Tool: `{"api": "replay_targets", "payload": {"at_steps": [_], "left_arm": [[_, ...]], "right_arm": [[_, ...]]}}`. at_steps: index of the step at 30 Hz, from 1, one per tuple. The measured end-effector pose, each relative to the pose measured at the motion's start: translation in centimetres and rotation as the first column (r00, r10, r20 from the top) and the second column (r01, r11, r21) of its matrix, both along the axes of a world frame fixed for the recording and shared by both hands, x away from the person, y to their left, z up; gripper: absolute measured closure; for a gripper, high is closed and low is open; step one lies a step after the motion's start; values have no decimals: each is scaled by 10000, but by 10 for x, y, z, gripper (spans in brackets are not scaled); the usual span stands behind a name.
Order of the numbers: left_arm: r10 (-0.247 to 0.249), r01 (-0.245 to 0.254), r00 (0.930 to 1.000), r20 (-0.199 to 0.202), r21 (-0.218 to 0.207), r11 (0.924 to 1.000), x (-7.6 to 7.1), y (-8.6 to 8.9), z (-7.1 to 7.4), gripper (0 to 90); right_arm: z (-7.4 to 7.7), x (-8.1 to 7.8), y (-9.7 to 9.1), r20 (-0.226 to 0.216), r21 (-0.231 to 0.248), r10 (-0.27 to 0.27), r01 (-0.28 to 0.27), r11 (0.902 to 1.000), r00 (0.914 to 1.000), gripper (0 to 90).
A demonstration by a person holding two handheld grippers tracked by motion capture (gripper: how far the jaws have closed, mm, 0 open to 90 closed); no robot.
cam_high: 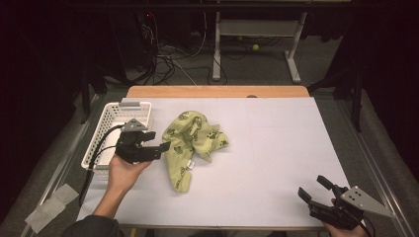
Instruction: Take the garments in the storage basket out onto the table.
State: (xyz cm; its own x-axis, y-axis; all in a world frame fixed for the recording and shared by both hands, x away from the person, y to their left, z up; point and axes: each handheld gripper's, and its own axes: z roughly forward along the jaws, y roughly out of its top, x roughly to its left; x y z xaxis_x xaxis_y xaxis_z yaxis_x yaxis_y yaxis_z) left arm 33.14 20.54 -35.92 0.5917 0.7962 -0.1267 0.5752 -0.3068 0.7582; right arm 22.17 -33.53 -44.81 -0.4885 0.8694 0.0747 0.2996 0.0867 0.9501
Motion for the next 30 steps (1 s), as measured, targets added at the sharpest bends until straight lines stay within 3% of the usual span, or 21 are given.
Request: {"api": "replay_targets", "payload": {"at_steps": [8, 18, 25, 30], "left_arm": [[344, -343, 9993, 175, -81, 9994, -26, 18, -10, 303], [906, -897, 9959, 74, -855, 9923, -60, 48, -29, 303], [1166, -1140, 9931, 121, -1311, 9848, -83, 57, -48, 304], [1177, -1134, 9928, 215, -1456, 9828, -90, 54, -56, 304]], "right_arm": [[0, 4, 5, -20, -227, 82, -82, 9997, 10000, 213], [4, 4, 8, 119, -60, 348, -347, 9994, 9993, 213], [8, 7, 11, 127, 25, 616, -617, 9981, 9980, 235], [10, 12, 17, 218, -23, 878, -878, 9961, 9959, 237]]}}
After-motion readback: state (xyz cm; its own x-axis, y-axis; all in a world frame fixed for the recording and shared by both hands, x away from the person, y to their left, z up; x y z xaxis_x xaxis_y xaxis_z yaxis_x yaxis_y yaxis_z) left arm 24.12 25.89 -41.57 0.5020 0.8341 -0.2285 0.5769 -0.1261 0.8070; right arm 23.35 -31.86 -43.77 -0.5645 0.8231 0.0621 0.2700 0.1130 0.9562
